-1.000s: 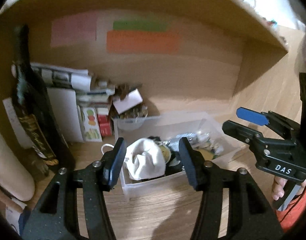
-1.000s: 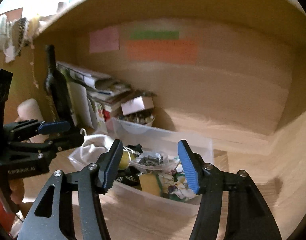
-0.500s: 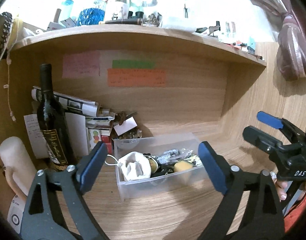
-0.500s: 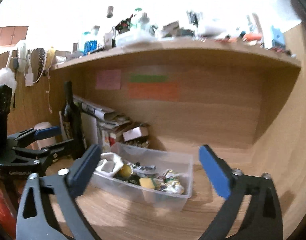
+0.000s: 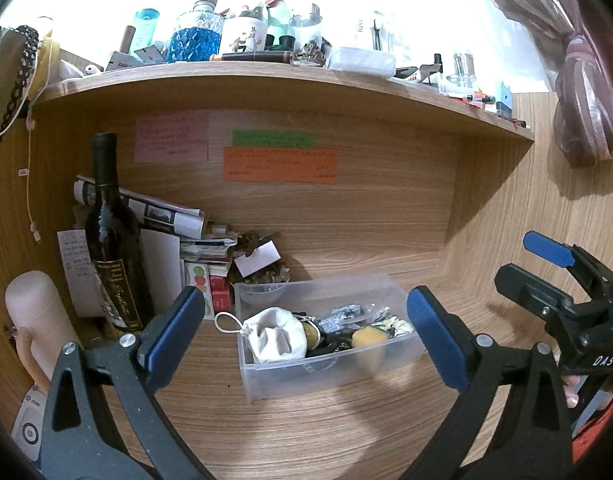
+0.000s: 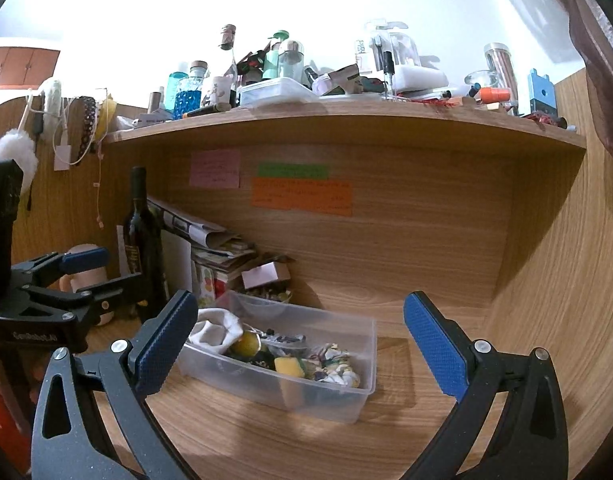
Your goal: Organize soft objects
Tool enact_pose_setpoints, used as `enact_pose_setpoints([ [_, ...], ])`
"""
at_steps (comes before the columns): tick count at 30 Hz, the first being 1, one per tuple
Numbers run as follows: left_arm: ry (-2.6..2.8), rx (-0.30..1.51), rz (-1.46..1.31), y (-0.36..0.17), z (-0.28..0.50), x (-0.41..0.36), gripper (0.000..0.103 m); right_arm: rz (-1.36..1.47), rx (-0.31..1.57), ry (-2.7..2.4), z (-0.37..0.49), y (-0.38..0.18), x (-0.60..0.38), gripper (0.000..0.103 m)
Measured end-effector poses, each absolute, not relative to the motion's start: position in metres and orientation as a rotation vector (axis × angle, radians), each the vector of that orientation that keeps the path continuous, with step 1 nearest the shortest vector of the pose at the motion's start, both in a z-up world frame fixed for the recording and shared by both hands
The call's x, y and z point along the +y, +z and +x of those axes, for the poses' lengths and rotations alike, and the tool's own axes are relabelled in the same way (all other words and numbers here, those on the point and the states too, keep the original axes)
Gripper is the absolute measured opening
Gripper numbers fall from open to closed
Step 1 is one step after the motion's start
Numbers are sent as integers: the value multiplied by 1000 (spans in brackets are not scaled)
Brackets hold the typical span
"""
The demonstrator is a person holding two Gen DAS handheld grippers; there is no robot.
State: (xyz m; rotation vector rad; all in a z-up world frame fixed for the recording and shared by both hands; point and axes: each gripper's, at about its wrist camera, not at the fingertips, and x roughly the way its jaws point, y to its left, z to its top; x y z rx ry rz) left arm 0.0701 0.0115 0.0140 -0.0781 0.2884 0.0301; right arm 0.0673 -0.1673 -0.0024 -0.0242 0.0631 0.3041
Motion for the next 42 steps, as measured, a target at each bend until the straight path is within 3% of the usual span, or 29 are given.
enact_pose_setpoints([
  [42,36,291,-70,12,66,11,103,-16,59,323,64,-3,-166,103],
])
